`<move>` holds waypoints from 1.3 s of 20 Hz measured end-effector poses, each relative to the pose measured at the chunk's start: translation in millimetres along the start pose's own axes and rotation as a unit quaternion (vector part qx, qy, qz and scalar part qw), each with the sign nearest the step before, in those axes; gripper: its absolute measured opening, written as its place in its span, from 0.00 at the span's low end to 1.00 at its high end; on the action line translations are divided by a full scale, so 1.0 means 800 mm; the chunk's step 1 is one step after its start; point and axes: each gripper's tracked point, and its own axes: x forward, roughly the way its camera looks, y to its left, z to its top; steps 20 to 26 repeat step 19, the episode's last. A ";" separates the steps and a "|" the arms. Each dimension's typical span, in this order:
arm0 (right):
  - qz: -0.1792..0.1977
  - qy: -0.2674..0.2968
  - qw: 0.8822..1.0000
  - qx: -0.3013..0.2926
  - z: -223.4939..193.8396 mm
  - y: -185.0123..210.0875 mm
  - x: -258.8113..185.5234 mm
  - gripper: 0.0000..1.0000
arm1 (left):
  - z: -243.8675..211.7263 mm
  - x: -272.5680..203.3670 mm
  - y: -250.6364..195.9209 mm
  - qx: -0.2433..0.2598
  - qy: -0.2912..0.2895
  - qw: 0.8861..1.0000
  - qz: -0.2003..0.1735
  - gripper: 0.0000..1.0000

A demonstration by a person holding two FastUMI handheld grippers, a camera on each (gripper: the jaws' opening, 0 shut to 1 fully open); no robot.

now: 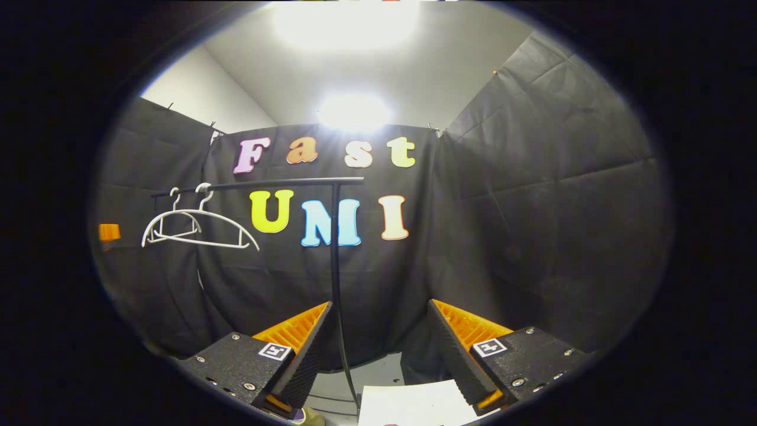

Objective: Grasp the clothes on the hanger with both hands and then place them into the laundry hamper below.

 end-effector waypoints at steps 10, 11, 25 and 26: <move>-0.053 -0.039 0.997 0.040 0.051 -0.006 -0.025 0.95 | 0.064 -0.006 0.050 0.075 -0.010 0.997 0.017 0.99; -0.057 -0.043 0.997 0.034 0.054 -0.001 -0.028 0.95 | 0.060 -0.003 0.051 0.075 -0.007 0.997 0.010 0.94; -0.068 -0.078 0.995 0.003 0.078 0.025 -0.063 0.91 | 0.044 -0.014 0.089 0.100 -0.017 0.995 0.001 0.99; -0.068 -0.078 0.995 0.003 0.078 0.025 -0.063 0.91 | 0.044 -0.014 0.089 0.100 -0.017 0.995 0.001 0.99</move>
